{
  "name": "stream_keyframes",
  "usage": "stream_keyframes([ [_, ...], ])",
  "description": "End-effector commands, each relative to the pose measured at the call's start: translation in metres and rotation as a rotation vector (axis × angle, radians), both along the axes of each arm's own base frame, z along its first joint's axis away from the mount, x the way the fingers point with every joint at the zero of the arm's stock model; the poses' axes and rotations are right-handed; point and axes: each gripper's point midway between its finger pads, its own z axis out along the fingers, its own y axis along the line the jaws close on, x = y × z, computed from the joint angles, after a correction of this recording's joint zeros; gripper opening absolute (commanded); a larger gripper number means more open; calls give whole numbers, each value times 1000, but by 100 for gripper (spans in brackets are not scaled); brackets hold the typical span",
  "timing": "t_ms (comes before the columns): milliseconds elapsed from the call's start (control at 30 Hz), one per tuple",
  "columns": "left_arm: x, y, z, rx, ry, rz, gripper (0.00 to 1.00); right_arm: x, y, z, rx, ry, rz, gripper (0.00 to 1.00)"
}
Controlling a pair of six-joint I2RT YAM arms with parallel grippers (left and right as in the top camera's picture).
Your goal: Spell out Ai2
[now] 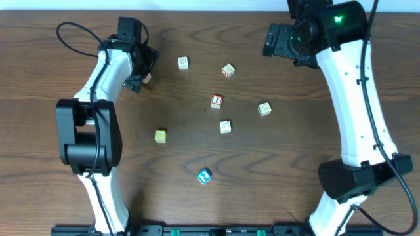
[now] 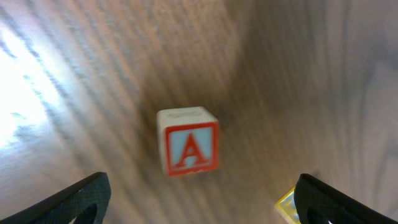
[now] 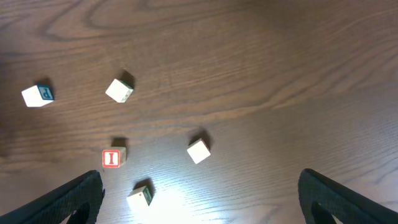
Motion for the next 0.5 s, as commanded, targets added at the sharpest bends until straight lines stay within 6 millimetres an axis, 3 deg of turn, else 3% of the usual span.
stream_keyframes([
  [0,3,-1,-19,-14,13,62,98,1,-4,1,-25,-2,8,99],
  [33,4,-1,-21,-14,13,63,100,1,-4,0,-28,-1,12,99],
  [100,5,-1,-25,-8,15,64,89,0,-4,0,-29,2,14,99],
  [233,6,-1,-29,-9,16,64,84,0,-4,0,-30,6,14,99],
  [367,6,1,-30,-1,16,66,68,-2,-4,-1,-32,12,15,99],
  [467,6,1,-30,-1,16,66,62,-3,-5,-1,-33,16,15,99],
])
